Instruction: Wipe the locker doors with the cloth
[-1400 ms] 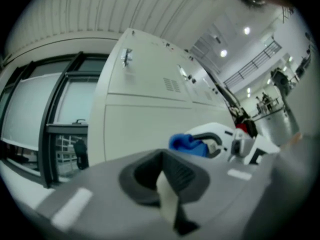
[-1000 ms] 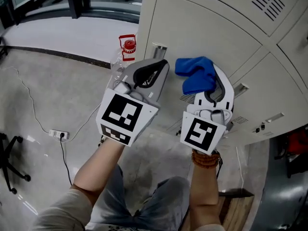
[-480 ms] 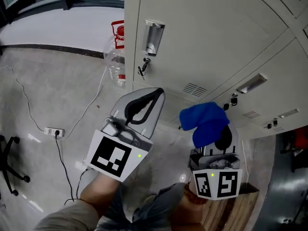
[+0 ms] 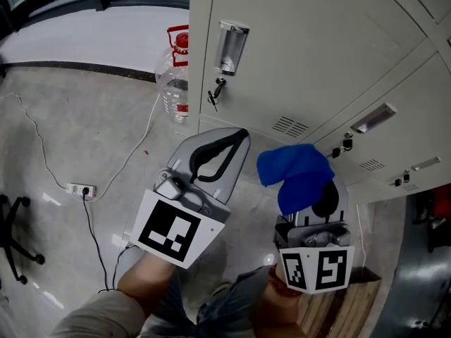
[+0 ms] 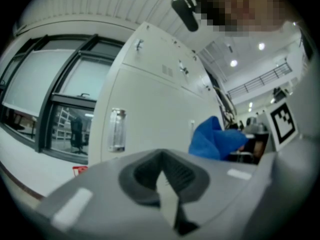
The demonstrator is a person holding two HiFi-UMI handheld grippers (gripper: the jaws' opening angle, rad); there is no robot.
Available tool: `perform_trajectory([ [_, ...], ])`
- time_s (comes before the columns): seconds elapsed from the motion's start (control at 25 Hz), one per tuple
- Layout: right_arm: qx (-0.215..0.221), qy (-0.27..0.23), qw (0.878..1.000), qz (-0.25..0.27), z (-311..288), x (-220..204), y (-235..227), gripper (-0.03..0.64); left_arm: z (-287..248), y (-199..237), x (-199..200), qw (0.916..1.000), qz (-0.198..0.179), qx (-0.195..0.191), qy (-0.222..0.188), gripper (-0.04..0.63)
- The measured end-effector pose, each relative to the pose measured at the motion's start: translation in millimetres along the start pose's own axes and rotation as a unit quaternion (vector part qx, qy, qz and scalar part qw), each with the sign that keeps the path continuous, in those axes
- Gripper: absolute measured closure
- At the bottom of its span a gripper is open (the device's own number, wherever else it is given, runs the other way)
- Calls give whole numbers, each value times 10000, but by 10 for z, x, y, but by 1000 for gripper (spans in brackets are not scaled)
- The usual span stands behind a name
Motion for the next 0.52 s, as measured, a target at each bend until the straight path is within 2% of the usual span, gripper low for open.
perform_trajectory([
  [0.52, 20, -145, 9999, -3, 100, 159, 29, 588, 50, -95, 114, 10000, -52, -6, -26, 592],
])
Point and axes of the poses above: the fingertips, and each gripper's own axes: z backward along the fingers, y to its left, x out of its top, the point moved 2 cm from there along z, backward along the fingers, and after that the axes turned 7 degrees about -x, right-handed, at the moved point
